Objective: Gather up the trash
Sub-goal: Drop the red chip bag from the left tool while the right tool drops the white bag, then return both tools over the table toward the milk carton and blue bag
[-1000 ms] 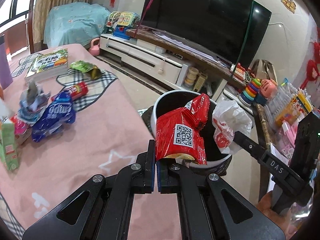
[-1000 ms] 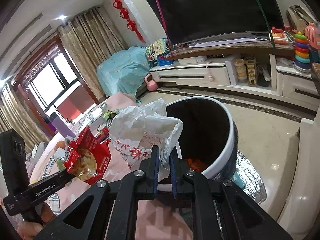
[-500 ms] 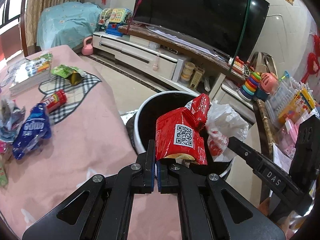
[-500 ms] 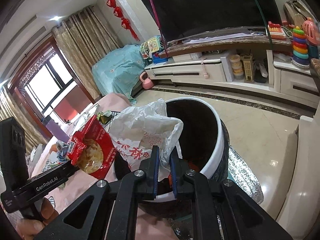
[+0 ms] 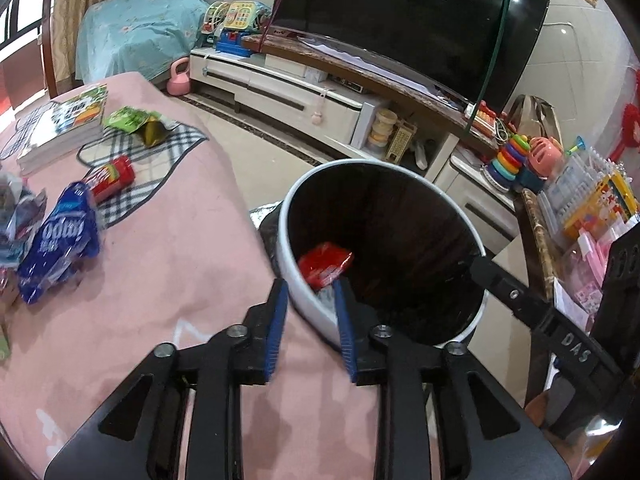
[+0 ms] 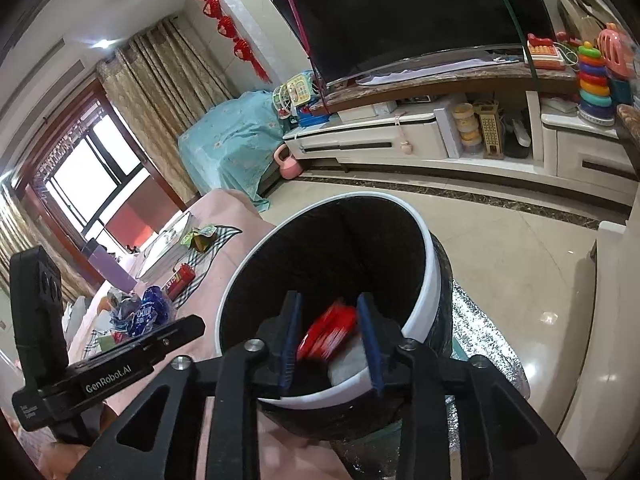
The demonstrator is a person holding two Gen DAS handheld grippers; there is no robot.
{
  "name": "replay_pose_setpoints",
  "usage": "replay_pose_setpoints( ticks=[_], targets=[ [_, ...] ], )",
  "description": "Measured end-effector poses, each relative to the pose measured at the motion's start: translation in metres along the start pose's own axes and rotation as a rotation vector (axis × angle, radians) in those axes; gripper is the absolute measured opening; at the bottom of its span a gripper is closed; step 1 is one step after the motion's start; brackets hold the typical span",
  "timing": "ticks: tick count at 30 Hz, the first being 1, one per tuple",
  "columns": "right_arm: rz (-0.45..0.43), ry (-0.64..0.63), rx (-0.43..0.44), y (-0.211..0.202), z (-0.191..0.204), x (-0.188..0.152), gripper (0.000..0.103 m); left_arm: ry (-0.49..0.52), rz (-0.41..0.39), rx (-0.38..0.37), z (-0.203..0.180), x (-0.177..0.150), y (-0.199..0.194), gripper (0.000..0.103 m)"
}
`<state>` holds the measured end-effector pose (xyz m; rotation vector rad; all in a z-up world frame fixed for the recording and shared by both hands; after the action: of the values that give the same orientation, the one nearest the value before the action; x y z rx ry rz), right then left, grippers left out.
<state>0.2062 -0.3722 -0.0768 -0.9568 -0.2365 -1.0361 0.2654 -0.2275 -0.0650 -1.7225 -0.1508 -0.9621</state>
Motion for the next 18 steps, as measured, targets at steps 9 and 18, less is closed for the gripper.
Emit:
replay_pose_setpoints(
  ticks=[9,18],
  targets=[
    [0.011,-0.005,0.065,-0.006,0.021,-0.015,0.090,-0.069,0.009,0.051,0.034,-0.042,-0.023,0.054],
    [0.057,-0.058,0.097,-0.001,0.057,-0.048,0.093,-0.150,-0.001,0.112,0.076,-0.082,-0.055,0.057]
  ],
)
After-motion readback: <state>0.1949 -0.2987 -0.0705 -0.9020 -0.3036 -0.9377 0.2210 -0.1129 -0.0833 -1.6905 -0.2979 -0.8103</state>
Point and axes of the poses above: each gripper's, at about its wrist camera, not at the fingertips, and y roughly the way its jaws point, z to its left, x to its top, the point moved 4 cm from there along y, roughly the way its jaws point, and after that the axes turned 13 degrees about y, right-handed, at the moved point
